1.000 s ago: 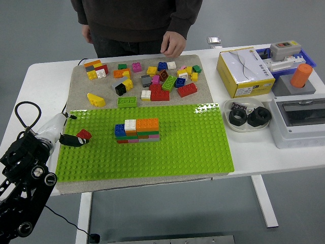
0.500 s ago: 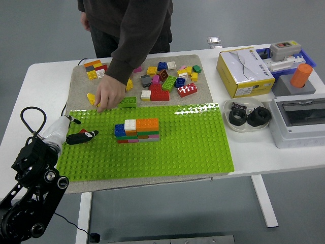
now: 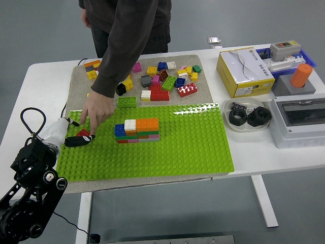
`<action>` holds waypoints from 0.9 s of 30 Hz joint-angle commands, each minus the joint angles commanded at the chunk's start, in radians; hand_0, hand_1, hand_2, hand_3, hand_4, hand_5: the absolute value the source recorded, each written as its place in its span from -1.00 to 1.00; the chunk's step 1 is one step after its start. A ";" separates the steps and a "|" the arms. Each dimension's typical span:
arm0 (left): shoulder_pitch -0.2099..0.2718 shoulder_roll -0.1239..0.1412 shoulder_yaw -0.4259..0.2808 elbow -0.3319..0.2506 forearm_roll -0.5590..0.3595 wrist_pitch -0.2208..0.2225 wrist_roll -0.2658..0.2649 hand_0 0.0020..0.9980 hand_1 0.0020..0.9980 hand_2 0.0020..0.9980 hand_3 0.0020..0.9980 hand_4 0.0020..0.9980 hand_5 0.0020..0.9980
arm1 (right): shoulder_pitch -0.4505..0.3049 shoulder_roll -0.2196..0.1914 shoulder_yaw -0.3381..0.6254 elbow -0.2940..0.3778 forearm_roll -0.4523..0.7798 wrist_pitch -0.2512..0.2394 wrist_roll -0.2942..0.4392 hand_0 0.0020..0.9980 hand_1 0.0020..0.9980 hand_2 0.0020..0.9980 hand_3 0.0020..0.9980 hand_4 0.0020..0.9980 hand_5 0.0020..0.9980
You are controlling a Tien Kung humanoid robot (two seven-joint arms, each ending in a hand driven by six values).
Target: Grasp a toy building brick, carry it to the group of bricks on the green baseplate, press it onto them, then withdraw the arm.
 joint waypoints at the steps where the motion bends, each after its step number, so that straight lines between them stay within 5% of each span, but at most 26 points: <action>1: -0.002 0.000 0.002 0.008 0.000 0.001 0.000 1.00 1.00 0.96 0.49 0.75 -0.18 | 0.000 0.000 0.000 0.000 0.000 0.000 0.000 0.45 0.35 0.46 0.70 0.28 1.00; 4: -0.005 -0.001 0.012 0.026 0.001 0.009 0.000 1.00 1.00 0.96 0.49 0.75 -0.18 | 0.002 -0.001 -0.001 0.000 0.000 0.000 0.000 0.45 0.35 0.46 0.70 0.28 1.00; 5: -0.006 -0.002 0.015 0.028 0.001 0.010 0.000 1.00 1.00 0.96 0.48 0.70 -0.35 | 0.002 -0.001 -0.001 0.000 -0.001 0.000 0.000 0.45 0.35 0.46 0.70 0.27 1.00; 20: -0.007 0.005 0.026 0.026 0.002 0.006 0.000 1.00 1.00 0.96 0.48 0.69 -0.36 | 0.000 -0.002 -0.001 0.000 -0.004 0.002 -0.002 0.45 0.35 0.46 0.69 0.27 1.00; 27: -0.020 0.053 0.058 0.012 -0.010 0.002 0.000 1.00 1.00 0.97 0.49 0.68 -0.38 | 0.001 -0.001 0.000 0.000 -0.008 0.002 -0.003 0.45 0.35 0.46 0.69 0.27 1.00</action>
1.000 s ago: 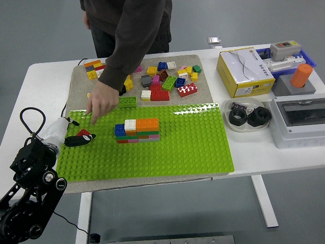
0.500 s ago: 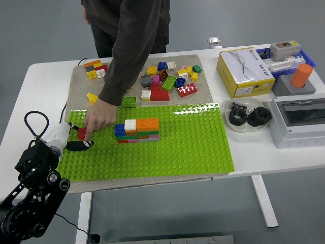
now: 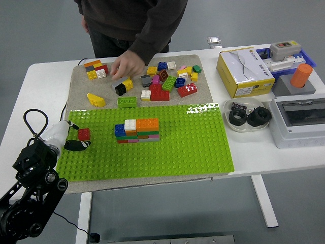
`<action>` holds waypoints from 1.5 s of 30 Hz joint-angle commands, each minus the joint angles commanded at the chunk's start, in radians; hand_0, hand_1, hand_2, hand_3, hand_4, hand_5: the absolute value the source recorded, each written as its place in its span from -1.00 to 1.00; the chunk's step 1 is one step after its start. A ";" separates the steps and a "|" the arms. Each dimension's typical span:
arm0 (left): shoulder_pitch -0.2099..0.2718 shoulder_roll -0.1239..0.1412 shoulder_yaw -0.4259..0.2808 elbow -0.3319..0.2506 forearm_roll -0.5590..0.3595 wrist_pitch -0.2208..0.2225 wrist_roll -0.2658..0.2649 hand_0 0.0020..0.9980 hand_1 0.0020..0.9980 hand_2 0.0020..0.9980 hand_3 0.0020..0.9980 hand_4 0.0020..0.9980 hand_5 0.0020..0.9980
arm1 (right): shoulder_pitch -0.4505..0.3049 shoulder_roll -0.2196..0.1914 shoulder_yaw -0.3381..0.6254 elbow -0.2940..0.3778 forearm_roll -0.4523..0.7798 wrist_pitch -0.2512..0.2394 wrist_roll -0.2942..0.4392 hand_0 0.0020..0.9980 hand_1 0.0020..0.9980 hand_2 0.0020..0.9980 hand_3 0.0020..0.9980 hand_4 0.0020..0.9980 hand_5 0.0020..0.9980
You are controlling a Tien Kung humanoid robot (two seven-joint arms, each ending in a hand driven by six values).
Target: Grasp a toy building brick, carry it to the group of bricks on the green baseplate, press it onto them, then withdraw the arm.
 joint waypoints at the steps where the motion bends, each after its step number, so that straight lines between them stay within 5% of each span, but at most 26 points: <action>1: -0.005 0.019 0.013 -0.003 -0.005 -0.001 0.000 1.00 1.00 0.97 0.49 0.68 -0.38 | 0.000 0.000 0.000 0.000 -0.001 0.000 0.000 0.45 0.35 0.46 0.69 0.27 1.00; 2: -0.007 0.032 0.021 -0.006 -0.009 -0.002 -0.001 1.00 1.00 1.00 0.47 0.48 -0.77 | 0.000 0.000 0.000 0.000 -0.002 0.000 -0.001 0.45 0.35 0.46 0.69 0.27 1.00; 7: -0.014 0.124 0.063 -0.024 -0.050 -0.014 -0.100 1.00 1.00 1.00 0.47 0.48 -0.77 | 0.003 0.000 -0.006 0.000 0.004 0.001 -0.001 0.45 0.35 0.46 0.69 0.27 1.00; 8: -0.016 0.154 0.070 -0.030 -0.071 -0.021 -0.135 1.00 1.00 1.00 0.57 0.50 -0.97 | 0.003 0.000 -0.008 0.000 0.007 0.000 0.000 0.45 0.35 0.46 0.69 0.27 1.00; 10: -0.019 0.188 0.077 -0.033 -0.097 -0.030 -0.179 1.00 1.00 1.00 0.57 0.50 -0.97 | 0.004 0.000 -0.011 0.000 0.011 0.000 0.001 0.45 0.35 0.46 0.69 0.27 1.00; 17: -0.056 0.274 0.146 -0.016 -0.207 -0.030 -0.357 1.00 1.00 1.00 0.58 0.49 -1.00 | 0.010 0.001 -0.017 0.000 0.013 0.003 -0.002 0.46 0.35 0.46 0.69 0.26 1.00; 21: -0.070 0.279 0.162 0.000 -0.220 -0.035 -0.428 1.00 1.00 1.00 0.59 0.47 -1.00 | 0.013 0.001 -0.020 0.000 0.015 0.003 -0.002 0.45 0.35 0.46 0.69 0.26 1.00; 26: -0.077 0.252 0.150 0.028 -0.219 -0.038 -0.452 1.00 1.00 1.00 0.59 0.47 -1.00 | 0.015 0.000 -0.021 0.000 0.015 0.003 -0.001 0.45 0.35 0.46 0.69 0.26 1.00; 45: -0.088 0.214 0.112 0.122 -0.208 -0.050 -0.443 1.00 1.00 1.00 0.57 0.51 -1.00 | 0.018 0.000 -0.021 0.000 0.013 0.005 0.000 0.45 0.35 0.47 0.69 0.26 1.00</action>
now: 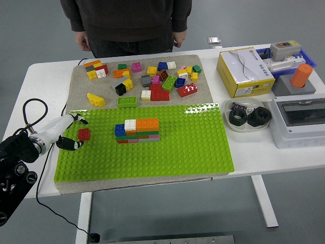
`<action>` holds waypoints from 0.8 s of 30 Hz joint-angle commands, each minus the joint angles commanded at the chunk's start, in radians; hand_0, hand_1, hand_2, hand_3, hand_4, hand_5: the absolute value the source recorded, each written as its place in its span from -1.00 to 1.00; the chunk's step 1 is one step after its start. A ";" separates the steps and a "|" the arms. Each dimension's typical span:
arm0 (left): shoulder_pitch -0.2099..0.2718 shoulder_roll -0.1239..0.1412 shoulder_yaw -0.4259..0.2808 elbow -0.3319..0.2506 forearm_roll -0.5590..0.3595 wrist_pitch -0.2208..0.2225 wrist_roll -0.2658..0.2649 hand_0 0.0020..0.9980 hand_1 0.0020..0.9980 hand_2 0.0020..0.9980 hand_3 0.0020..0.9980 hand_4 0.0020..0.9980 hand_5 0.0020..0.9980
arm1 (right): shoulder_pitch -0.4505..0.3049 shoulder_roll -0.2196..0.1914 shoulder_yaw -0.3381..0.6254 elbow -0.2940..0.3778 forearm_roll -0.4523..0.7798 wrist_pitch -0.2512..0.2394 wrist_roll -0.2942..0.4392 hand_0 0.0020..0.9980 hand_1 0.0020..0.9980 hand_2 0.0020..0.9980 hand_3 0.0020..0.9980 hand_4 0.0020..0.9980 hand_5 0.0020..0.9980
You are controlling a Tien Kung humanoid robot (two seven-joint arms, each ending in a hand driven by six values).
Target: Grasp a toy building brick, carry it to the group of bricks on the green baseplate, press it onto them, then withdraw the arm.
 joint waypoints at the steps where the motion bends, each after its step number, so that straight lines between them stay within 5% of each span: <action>1: -0.001 -0.003 0.000 0.004 0.000 0.001 -0.001 1.00 1.00 1.00 0.57 0.51 -1.00 | 0.000 0.000 0.000 0.000 0.000 0.000 0.000 0.45 0.35 0.47 0.69 0.26 1.00; 11: -0.012 -0.026 -0.013 0.059 -0.004 0.002 -0.007 1.00 1.00 1.00 0.51 0.50 -1.00 | 0.000 0.001 0.000 0.000 -0.001 0.000 0.000 0.45 0.35 0.47 0.69 0.26 1.00; 12: -0.013 -0.027 -0.014 0.062 -0.005 0.002 -0.008 1.00 1.00 1.00 0.33 0.38 -1.00 | 0.000 0.001 0.000 0.000 -0.001 0.000 0.000 0.46 0.35 0.47 0.69 0.26 1.00; 17: -0.015 -0.030 -0.018 0.075 -0.009 0.000 -0.013 1.00 1.00 1.00 0.33 0.38 -1.00 | -0.001 0.002 0.000 0.000 -0.002 0.000 0.000 0.46 0.35 0.47 0.69 0.26 1.00; 18: -0.015 -0.031 -0.018 0.077 -0.010 0.001 -0.014 1.00 1.00 1.00 0.12 0.27 -1.00 | -0.002 0.002 0.000 0.000 -0.002 0.001 -0.001 0.46 0.35 0.47 0.69 0.26 1.00; 24: -0.014 -0.033 -0.022 0.085 -0.016 0.003 -0.021 1.00 1.00 0.97 0.03 0.24 -1.00 | -0.003 0.003 0.001 0.000 -0.006 0.001 -0.001 0.46 0.35 0.47 0.69 0.26 1.00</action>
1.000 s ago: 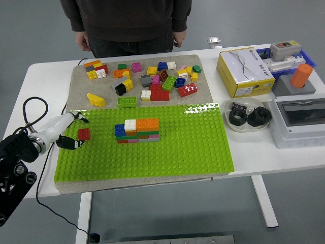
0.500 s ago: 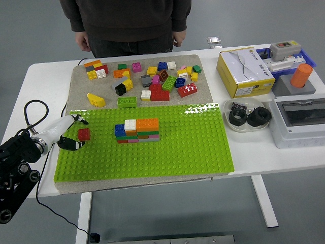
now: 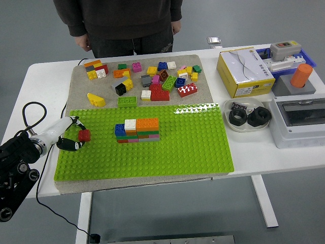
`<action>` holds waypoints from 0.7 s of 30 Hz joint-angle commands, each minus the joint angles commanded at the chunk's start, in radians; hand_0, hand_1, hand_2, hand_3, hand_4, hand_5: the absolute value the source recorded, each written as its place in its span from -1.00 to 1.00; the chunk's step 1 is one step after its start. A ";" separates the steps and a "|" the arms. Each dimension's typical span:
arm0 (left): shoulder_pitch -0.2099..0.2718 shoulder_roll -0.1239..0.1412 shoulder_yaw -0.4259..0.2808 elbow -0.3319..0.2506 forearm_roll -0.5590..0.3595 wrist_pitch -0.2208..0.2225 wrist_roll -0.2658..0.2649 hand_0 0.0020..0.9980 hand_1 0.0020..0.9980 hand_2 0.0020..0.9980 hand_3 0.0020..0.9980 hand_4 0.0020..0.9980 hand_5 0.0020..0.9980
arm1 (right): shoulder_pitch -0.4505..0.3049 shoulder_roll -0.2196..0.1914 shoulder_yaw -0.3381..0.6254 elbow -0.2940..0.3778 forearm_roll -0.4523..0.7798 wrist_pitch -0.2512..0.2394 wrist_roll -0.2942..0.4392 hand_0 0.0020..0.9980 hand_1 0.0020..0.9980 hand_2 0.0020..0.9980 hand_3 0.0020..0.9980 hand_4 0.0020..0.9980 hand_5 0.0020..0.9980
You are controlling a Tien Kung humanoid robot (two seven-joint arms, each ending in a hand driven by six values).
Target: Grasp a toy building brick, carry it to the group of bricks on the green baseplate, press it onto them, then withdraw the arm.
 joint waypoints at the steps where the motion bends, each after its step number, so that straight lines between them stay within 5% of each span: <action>1: 0.001 0.000 0.000 0.001 -0.001 0.001 -0.001 1.00 1.00 0.97 0.03 0.24 -1.00 | 0.000 0.000 0.000 0.000 0.000 0.000 0.000 0.46 0.35 0.47 0.69 0.26 1.00; 21: 0.008 0.015 -0.022 -0.037 -0.073 -0.030 0.014 1.00 0.98 0.89 -0.10 0.39 -1.00 | -0.001 0.000 0.006 0.000 -0.007 0.000 -0.001 0.46 0.35 0.47 0.69 0.26 1.00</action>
